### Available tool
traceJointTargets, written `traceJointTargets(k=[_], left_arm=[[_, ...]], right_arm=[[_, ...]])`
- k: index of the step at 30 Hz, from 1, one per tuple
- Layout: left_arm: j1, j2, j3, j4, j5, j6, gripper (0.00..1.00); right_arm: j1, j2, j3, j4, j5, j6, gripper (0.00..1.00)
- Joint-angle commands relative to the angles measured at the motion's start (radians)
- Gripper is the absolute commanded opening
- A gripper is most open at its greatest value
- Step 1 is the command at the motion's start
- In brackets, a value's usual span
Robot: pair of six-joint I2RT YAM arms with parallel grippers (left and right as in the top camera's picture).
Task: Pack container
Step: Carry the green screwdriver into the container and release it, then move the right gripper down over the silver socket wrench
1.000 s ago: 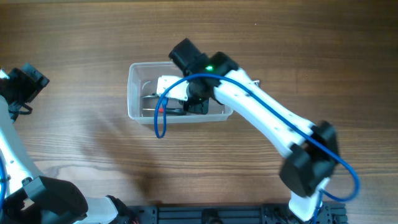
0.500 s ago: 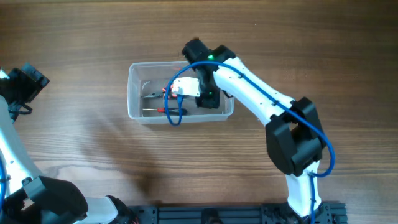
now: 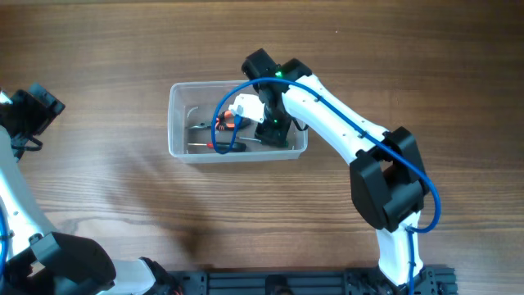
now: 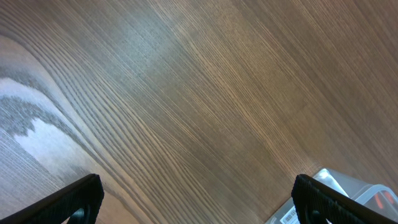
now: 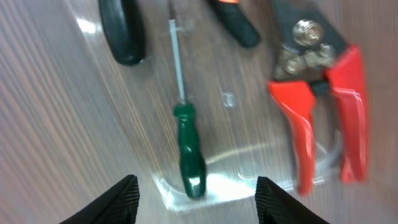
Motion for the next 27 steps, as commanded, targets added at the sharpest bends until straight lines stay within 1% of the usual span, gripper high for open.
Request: traceJointTargets(k=[1,3,5,7,8,10,12,15,18,20,21,22,23,27], left_arm=[[0.005,0.002,0.006,0.0,0.016,-0.016,1.0],[0.005,0.002,0.006,0.0,0.016,-0.016,1.0],[0.005,0.002,0.006,0.0,0.016,-0.016,1.0],[0.005,0.002,0.006,0.0,0.016,-0.016,1.0],[0.005,0.002,0.006,0.0,0.016,-0.016,1.0],[0.005,0.002,0.006,0.0,0.016,-0.016,1.0],[0.005,0.002,0.006,0.0,0.016,-0.016,1.0],[0.005,0.002,0.006,0.0,0.016,-0.016,1.0],[0.005,0.002,0.006,0.0,0.016,-0.016,1.0],[0.005,0.002,0.006,0.0,0.016,-0.016,1.0],[0.005,0.002,0.006,0.0,0.016,-0.016,1.0],[0.005,0.002,0.006,0.0,0.016,-0.016,1.0],[0.005,0.002,0.006,0.0,0.016,-0.016,1.0],[0.005,0.002,0.006,0.0,0.016,-0.016,1.0]], right_arm=[[-0.006,-0.106,0.096,-0.033,0.083,0.207,0.57],[-0.03,-0.175,0.115,-0.037,0.122,0.293,0.56],[-0.06,-0.229,0.114,-0.032,0.121,0.343,0.57],[-0.116,-0.28,0.114,-0.025,0.121,0.441,0.57],[-0.146,-0.295,0.114,-0.024,0.121,0.497,0.61],[-0.224,-0.304,0.114,-0.039,0.117,0.639,0.63],[-0.287,-0.3,0.098,-0.055,0.092,0.741,0.66],[-0.396,-0.278,0.019,-0.065,0.015,0.892,0.68],[-0.459,-0.255,-0.098,-0.032,-0.057,0.908,0.67],[-0.479,-0.24,-0.187,-0.003,-0.06,0.908,0.64],[-0.481,-0.238,-0.217,0.011,-0.06,0.907,0.62],[-0.481,-0.233,-0.263,0.032,-0.06,0.907,0.57],[-0.481,-0.232,-0.346,0.078,-0.06,0.907,0.54],[-0.481,-0.232,-0.436,0.145,-0.039,0.903,0.54]])
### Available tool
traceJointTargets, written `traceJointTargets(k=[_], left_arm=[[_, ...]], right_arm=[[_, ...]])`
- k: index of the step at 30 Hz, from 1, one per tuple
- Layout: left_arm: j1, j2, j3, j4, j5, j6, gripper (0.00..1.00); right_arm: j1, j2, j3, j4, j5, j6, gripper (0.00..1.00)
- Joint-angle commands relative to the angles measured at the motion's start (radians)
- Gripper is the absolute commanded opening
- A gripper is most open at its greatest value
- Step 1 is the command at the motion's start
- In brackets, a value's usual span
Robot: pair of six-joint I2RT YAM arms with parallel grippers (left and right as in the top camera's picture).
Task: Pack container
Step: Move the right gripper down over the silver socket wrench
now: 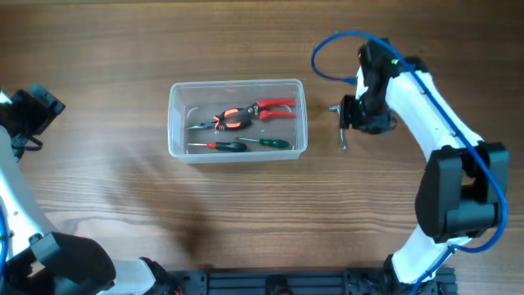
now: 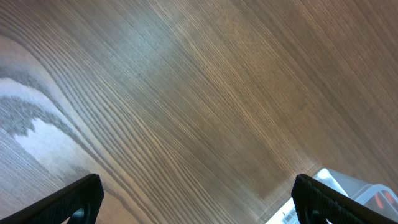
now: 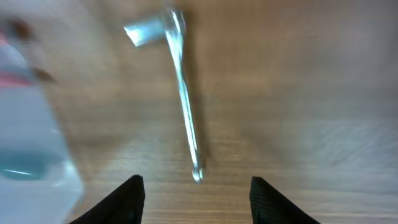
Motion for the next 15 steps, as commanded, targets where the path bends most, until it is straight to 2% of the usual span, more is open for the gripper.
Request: traceJointTargets(k=[1,5,11,15], left_arm=[[0.005,0.002,0.006,-0.001,0.015,-0.016,1.0],[0.005,0.002,0.006,-0.001,0.016,-0.016,1.0],[0.005,0.002,0.006,-0.001,0.015,-0.016,1.0],[0.005,0.002,0.006,-0.001,0.015,-0.016,1.0]], right_arm=[[0.004,0.002,-0.071,0.06,0.014,0.019,0.51],[0.005,0.013,-0.132,0.174,0.092,-0.082,0.47],[0.005,0.063,-0.143,0.233,0.096,-0.083,0.43],[0.007,0.092,-0.143,0.254,0.095,-0.08,0.36]])
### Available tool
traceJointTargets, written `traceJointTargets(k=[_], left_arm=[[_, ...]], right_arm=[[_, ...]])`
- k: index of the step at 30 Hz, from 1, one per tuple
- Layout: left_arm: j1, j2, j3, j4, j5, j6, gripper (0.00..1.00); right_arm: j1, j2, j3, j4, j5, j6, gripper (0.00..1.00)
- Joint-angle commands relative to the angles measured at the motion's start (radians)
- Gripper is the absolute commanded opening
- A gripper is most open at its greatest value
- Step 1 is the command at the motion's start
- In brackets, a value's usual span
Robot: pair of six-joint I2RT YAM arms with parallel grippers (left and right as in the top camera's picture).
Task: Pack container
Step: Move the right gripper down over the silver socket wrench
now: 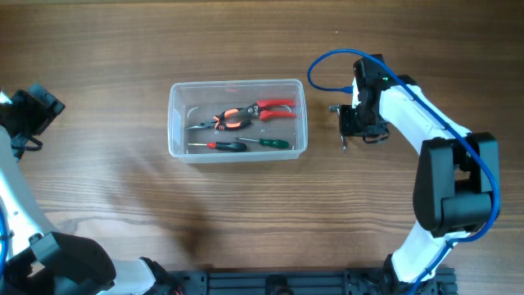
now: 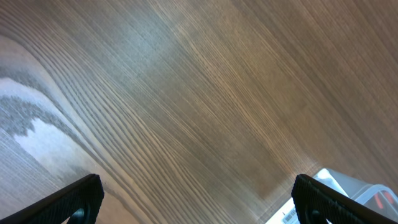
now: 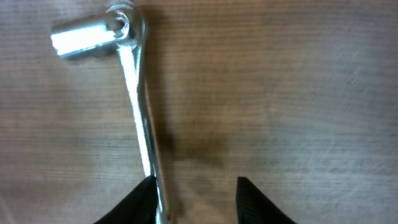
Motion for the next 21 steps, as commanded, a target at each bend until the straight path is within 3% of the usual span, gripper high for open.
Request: traceJointTargets(k=[1,16,21], left_arm=[[0.005,0.002,0.006,-0.001,0.015,-0.016,1.0],[0.005,0.002,0.006,-0.001,0.015,-0.016,1.0],[0.005,0.002,0.006,0.0,0.016,-0.016,1.0]], right_arm=[[0.008,0.058,-0.01,0.013,0.023,-0.008,0.35],[0.009,0.058,-0.007,0.004,0.023,-0.006,0.36],[0.009,0.048,0.032,-0.028,0.023,-0.005,0.3]])
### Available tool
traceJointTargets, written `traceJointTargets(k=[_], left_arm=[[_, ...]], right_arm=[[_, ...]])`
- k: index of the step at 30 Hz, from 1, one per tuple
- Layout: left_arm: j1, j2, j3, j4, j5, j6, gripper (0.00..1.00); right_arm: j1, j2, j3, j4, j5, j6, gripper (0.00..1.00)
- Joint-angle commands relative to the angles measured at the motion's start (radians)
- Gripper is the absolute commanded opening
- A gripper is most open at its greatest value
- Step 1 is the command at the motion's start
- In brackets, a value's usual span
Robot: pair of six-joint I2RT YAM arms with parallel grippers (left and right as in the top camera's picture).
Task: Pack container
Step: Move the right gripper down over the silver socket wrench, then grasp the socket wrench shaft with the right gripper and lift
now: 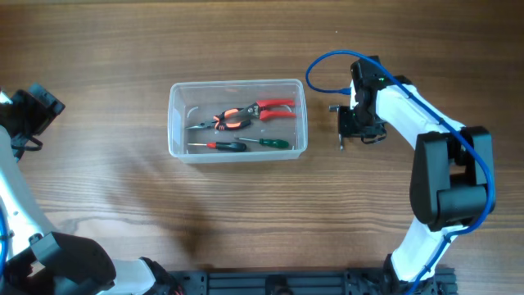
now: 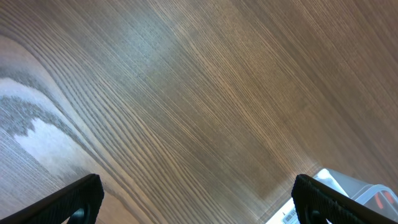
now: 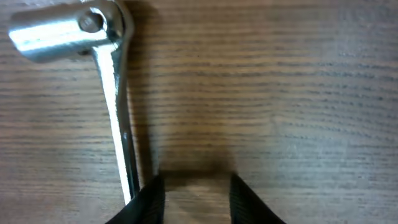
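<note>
A clear plastic container sits mid-table and holds red-handled cutters, orange-and-black pliers and two screwdrivers. A silver socket wrench lies on the wood to the right of the container. My right gripper is open low over the table. The wrench's shaft lies just outside its left finger, and only bare wood shows between the fingers. From overhead, the right gripper covers part of the wrench. My left gripper stands open over bare wood.
The left arm is at the table's far left edge. One corner of the container shows at the lower right of the left wrist view. A blue cable loops above the right arm.
My right gripper has come closer to the table and the wrench, whose head now fills more of the wrist view. Its fingers stand slightly nearer together. The left arm has not moved.
My right gripper was open inside the container, over the green screwdriver and the red cutters. Then it was right of the container, open above the silver wrench. It stood lower at each later moment. The tools in the container and the left arm stayed put.
</note>
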Motion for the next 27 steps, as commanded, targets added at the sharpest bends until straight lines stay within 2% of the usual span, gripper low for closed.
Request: traceJointTargets(k=[1,9,19,27], left_arm=[[0.005,0.002,0.006,0.0,0.015,-0.016,1.0],[0.005,0.002,0.006,0.0,0.015,-0.016,1.0],[0.005,0.002,0.006,0.0,0.015,-0.016,1.0],[0.005,0.002,0.006,0.0,0.015,-0.016,1.0]], right_arm=[[0.005,0.003,0.04,-0.033,0.01,-0.003,0.3],[0.005,-0.099,0.1,-0.063,0.002,0.007,0.29],[0.051,-0.098,0.083,-0.023,0.003,0.044,0.3],[0.066,-0.068,0.069,0.018,0.044,0.098,0.38]])
